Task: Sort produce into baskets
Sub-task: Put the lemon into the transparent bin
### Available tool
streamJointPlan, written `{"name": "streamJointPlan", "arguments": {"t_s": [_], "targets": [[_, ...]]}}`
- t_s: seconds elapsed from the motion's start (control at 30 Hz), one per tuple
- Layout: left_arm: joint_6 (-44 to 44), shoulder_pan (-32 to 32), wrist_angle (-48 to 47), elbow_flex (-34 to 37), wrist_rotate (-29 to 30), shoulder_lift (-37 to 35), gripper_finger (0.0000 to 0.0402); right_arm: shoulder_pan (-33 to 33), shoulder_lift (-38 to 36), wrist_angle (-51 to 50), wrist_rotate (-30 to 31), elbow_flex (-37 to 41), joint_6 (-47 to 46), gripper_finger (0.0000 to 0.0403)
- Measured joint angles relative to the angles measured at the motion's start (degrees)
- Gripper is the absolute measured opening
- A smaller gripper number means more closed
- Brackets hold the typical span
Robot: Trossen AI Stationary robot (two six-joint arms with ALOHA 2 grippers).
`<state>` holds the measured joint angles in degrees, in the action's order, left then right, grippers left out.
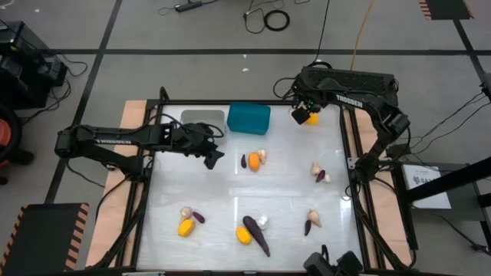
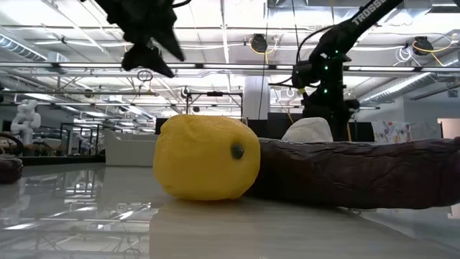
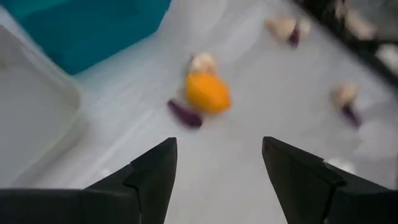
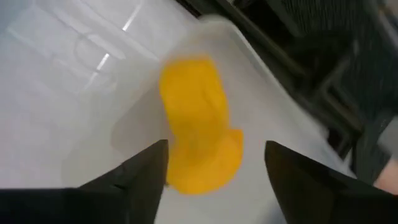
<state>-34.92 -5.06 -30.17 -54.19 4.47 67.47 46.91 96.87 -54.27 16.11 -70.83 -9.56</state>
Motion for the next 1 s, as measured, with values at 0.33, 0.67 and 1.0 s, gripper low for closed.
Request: {"name": "streamJointPlan", "arguments": {"t_s": [0.33, 0.67, 1.0], "targets": [[20.89, -0.22, -13.41, 0.00, 0.31, -7.50, 0.0244, -9.90, -6.65, -2.55, -13.70, -0.01, -29.52, 0.0302], [32.36, -0.22, -13.23, 2.29, -3.59, -9.58, 0.0244, -34.40, -5.25, 14.33, -10.84, -0.07, -57.87, 0.0302], [31.30, 0.00, -11.12, 7.20, -12.30, -9.49, 0.0244, -47.08, 4.75, 28.77, -1.44, -0.02, -71.26, 0.0302]]}}
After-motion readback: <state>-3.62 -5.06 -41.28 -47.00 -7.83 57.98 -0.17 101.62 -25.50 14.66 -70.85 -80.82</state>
